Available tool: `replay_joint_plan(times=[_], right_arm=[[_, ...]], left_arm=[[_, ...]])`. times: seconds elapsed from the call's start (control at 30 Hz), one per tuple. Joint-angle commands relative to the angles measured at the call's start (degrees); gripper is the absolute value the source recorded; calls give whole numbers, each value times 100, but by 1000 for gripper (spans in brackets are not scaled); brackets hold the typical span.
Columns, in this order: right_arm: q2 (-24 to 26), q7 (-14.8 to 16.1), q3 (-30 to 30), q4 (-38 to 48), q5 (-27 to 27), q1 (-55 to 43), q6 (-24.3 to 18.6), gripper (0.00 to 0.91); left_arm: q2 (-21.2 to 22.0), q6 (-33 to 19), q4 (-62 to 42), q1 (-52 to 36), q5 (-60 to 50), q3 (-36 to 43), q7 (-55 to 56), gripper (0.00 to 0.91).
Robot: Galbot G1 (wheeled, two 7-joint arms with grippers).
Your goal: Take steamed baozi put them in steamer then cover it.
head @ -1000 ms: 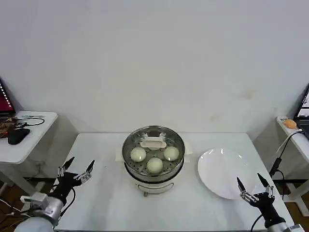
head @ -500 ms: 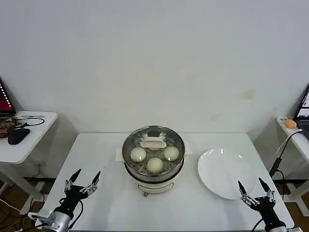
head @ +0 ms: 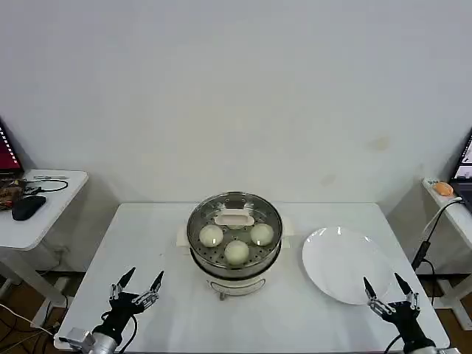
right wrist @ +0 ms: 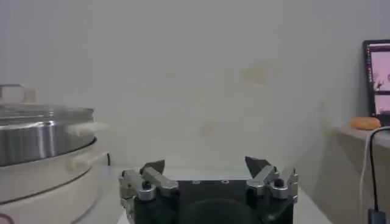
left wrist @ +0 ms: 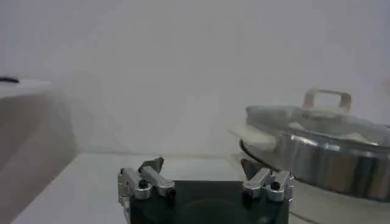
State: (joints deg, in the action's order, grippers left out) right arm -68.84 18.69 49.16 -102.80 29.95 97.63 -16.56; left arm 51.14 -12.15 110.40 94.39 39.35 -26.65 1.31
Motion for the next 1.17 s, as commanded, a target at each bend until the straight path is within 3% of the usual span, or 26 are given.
replay_joint_plan(times=[0.03, 0.43, 0.77, 1.17], right_arm=[[-13, -9, 2, 8, -6, 13, 6, 907], [-47, -37, -9, -48, -92, 27, -7, 907], [-328, -334, -347, -167, -658, 127, -210, 907], [-386, -412, -393, -135, -656, 76, -204, 907]], left_arm=[[-11, -69, 0, 21, 26, 100, -3, 907], [2, -61, 14, 77, 90, 85, 48, 907], [-6, -54, 46, 82, 111, 101, 84, 907], [-14, -33, 91, 95, 142, 84, 91, 907]])
